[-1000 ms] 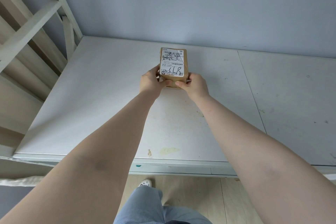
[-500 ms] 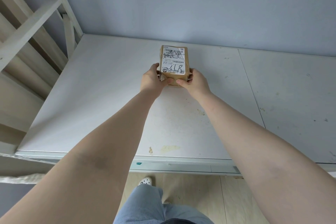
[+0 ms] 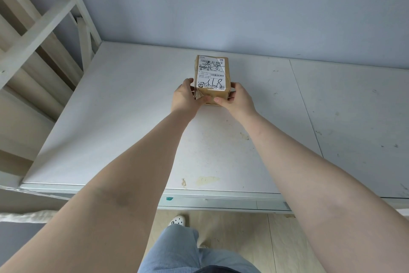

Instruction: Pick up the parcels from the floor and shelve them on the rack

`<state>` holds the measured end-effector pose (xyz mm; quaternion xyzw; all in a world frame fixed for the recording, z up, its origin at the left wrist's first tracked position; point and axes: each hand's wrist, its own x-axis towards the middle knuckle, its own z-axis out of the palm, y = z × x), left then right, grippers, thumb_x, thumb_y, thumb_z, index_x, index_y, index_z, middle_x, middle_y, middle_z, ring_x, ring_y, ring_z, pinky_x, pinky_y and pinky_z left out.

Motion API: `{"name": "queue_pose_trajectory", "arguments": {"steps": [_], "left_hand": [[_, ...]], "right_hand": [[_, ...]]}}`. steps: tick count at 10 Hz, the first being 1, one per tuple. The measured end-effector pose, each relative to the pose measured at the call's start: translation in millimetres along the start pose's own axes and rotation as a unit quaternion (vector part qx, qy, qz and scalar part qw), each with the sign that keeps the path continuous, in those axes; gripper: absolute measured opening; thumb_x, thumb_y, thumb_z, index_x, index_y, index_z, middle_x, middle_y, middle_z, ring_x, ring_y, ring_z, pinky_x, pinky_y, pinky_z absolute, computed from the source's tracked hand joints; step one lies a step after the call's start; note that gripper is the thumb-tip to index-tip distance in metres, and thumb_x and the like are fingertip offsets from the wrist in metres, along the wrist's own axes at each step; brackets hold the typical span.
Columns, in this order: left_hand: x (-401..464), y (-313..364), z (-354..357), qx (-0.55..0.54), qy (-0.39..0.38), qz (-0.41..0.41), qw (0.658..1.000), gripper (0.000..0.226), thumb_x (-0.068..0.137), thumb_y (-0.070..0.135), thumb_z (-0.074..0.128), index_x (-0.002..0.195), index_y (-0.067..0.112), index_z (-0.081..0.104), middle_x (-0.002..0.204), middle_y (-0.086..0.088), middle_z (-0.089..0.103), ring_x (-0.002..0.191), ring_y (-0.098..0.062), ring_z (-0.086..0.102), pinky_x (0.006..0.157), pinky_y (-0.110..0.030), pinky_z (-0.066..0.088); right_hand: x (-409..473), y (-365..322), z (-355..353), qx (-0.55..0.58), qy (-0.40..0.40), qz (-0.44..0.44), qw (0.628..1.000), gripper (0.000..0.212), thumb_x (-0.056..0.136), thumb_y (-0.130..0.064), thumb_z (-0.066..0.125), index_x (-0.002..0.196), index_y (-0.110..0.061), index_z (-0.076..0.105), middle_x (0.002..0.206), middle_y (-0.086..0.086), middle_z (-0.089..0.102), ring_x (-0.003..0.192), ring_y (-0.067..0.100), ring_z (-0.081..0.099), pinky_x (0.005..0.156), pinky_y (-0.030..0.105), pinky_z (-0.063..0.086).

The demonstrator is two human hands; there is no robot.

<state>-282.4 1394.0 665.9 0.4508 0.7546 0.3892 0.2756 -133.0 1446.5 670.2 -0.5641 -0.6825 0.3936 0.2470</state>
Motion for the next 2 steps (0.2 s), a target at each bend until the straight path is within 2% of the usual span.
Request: {"name": "queue_pose_trajectory", "arguments": {"steps": [1,2], "left_hand": [[0.5,-0.7,-0.5,0.008,0.002,0.012,1.000,0.079,0.075,0.034,0.080,0.141,0.009,0.045,0.126,-0.008,0.062,0.116,-0.023,0.059,0.088,-0.030,0.047],[-3.8,-3.4,-5.8,0.021,0.006,0.003,1.000,0.082,0.074,0.035,0.081,0.142,0.011,0.042,0.130,-0.007,0.059,0.118,-0.023,0.057,0.092,-0.036,0.050]], "right_hand": [[0.6,0.8,-0.8,-0.001,0.001,0.003,1.000,0.079,0.074,-0.031,0.079,0.141,-0.011,0.040,0.119,0.010,0.066,0.105,0.024,0.065,0.096,0.037,0.049],[-5.4,4.2,-5.7,-0.013,0.002,0.026,1.000,0.088,0.075,-0.032,0.079,0.146,-0.012,0.031,0.125,0.013,0.059,0.114,0.027,0.058,0.097,0.033,0.043]]}}
